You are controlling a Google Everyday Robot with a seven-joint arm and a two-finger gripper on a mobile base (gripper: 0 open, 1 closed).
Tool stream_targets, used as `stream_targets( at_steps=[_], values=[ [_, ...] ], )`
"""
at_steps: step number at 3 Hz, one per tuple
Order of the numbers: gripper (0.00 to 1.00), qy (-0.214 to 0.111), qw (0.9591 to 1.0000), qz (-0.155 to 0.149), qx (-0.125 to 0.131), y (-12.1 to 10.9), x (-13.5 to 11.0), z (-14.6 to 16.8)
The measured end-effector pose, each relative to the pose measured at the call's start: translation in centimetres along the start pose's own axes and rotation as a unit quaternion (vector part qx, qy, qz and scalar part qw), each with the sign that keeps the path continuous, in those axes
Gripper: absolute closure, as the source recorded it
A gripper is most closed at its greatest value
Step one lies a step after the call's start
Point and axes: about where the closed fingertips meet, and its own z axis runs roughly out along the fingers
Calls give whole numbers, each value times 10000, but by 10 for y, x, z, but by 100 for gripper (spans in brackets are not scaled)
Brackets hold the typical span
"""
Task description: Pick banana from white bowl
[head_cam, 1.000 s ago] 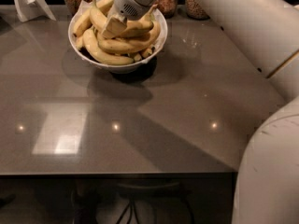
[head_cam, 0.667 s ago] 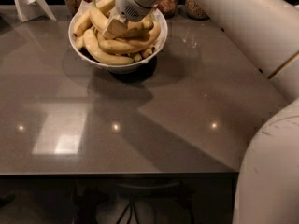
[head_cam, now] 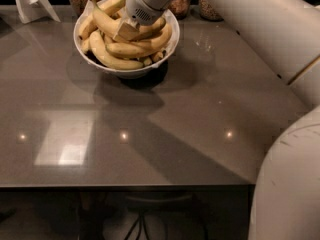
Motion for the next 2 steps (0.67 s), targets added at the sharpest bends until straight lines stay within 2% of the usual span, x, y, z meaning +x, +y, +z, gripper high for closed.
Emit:
stream_targets(
  at_steps=[1, 2],
  values=[
    [75, -299, 9994, 142, -112, 0, 1, -14],
    [98, -694, 9972, 243, -126, -2, -4, -47]
  ],
)
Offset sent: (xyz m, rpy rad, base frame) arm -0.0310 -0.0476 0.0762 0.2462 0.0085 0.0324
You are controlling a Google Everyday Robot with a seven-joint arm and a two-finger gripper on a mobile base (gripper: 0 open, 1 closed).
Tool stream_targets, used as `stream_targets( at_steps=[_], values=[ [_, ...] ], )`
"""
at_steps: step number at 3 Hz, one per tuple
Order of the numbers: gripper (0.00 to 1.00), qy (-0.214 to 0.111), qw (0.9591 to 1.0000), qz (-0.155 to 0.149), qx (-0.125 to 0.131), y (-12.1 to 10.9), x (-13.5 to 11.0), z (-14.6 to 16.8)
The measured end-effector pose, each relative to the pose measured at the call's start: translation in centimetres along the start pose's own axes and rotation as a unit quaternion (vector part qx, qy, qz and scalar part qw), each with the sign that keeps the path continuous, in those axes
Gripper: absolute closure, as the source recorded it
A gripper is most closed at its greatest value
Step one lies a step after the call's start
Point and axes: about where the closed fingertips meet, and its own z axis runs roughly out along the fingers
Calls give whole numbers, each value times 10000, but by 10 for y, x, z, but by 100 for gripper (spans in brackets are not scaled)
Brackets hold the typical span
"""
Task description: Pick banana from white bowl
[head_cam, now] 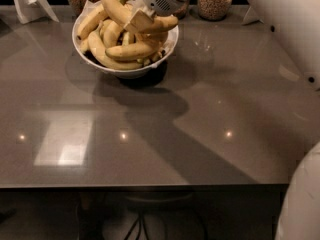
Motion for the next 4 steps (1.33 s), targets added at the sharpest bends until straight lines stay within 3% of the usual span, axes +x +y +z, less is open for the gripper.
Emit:
stream_targets(
  at_steps=[1, 2, 4],
  values=[
    [100, -285, 9996, 60, 56, 0, 2, -44],
    [100, -343, 9993, 118, 20, 6, 15, -75],
    [100, -8, 9990, 376, -261, 27, 53, -107]
  ],
)
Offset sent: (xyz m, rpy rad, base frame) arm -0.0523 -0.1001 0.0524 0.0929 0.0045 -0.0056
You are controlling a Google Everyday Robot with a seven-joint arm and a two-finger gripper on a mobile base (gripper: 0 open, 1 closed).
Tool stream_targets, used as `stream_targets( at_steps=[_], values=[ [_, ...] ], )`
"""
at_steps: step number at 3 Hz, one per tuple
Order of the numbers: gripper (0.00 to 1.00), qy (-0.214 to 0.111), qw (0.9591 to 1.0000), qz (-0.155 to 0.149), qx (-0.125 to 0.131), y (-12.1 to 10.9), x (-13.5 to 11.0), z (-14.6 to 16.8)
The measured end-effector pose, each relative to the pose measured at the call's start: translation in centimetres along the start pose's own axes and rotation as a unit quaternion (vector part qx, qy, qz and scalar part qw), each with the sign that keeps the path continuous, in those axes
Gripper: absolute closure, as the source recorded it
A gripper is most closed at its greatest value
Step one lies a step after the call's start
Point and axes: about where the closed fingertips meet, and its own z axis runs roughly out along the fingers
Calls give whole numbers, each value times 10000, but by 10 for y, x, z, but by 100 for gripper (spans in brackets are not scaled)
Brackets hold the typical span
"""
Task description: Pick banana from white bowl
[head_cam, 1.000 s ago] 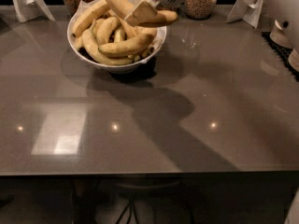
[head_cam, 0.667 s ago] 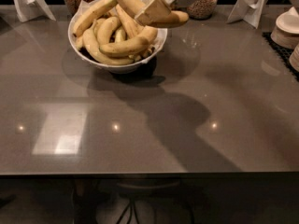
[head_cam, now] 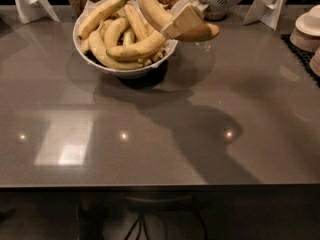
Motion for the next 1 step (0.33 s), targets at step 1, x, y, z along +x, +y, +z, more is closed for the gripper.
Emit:
stream_targets(
  at_steps=[1],
  values=[
    [100, -8, 10000, 9, -7, 1, 1, -1]
  ],
)
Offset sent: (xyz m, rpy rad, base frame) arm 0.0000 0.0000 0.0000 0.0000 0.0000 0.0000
